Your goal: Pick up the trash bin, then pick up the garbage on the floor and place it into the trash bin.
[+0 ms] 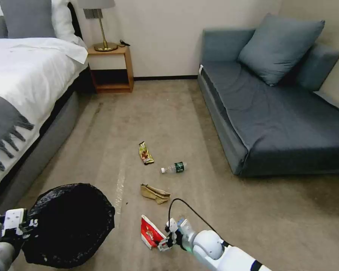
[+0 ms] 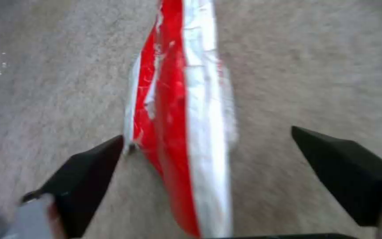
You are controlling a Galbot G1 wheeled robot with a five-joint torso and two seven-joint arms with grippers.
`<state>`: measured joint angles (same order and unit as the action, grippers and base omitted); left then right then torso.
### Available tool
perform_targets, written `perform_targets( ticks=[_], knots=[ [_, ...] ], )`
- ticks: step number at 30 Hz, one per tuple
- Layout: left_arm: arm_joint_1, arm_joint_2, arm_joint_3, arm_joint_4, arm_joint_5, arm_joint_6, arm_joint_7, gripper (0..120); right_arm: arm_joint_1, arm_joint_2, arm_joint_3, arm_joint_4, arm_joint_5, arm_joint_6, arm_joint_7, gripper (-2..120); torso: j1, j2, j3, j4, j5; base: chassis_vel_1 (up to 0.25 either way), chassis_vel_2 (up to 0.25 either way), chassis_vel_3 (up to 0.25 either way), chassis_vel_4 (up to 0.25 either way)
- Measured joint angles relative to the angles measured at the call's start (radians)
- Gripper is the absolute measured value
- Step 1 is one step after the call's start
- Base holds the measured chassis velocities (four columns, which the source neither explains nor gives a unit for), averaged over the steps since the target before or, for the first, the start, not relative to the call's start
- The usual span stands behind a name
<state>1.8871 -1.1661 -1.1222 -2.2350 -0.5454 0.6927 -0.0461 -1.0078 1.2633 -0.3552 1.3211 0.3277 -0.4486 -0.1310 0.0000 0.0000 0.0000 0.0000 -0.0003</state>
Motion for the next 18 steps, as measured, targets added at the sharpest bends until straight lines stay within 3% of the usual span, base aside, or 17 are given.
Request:
perform_targets(
  ticks=[5, 7, 14, 16, 18],
  knots=[
    [-0.005, 0.020, 0.009, 0.013, 0.000, -0.007, 0.001, 3, -0.010, 0.079, 0.021, -0.055, -0.052, 0.000, 0.017, 79, 0.000, 0.000, 0.000, 0.0000, 0.0000, 0.000, 0.000, 0.000, 0.000],
    [-0.012, 0.044, 0.014, 0.028, -0.002, -0.009, 0.001, 3, -0.015, 0.109, 0.025, -0.064, -0.087, 0.000, 0.022, 67, 0.000, 0.000, 0.000, 0.0002, 0.0002, 0.000, 0.000, 0.000, 0.000],
    [-0.027, 0.048, 0.039, 0.025, -0.003, -0.009, 0.002, 3, -0.015, 0.102, 0.036, -0.065, -0.095, -0.001, 0.022, 47, 0.000, 0.000, 0.000, -0.0001, 0.0002, 0.000, 0.000, 0.000, 0.000],
    [-0.028, 0.034, 0.053, 0.018, -0.001, -0.009, 0.001, 3, -0.018, 0.089, 0.039, -0.064, -0.095, 0.003, 0.015, 35, 0.000, 0.000, 0.000, 0.0000, 0.0002, 0.000, 0.000, 0.000, 0.000],
    [-0.027, 0.031, 0.056, 0.017, 0.000, -0.009, 0.001, 3, -0.019, 0.086, 0.039, -0.063, -0.095, 0.005, 0.014, 33, 0.000, 0.000, 0.000, 0.0000, 0.0002, 0.000, 0.000, 0.000, 0.000]
  ],
)
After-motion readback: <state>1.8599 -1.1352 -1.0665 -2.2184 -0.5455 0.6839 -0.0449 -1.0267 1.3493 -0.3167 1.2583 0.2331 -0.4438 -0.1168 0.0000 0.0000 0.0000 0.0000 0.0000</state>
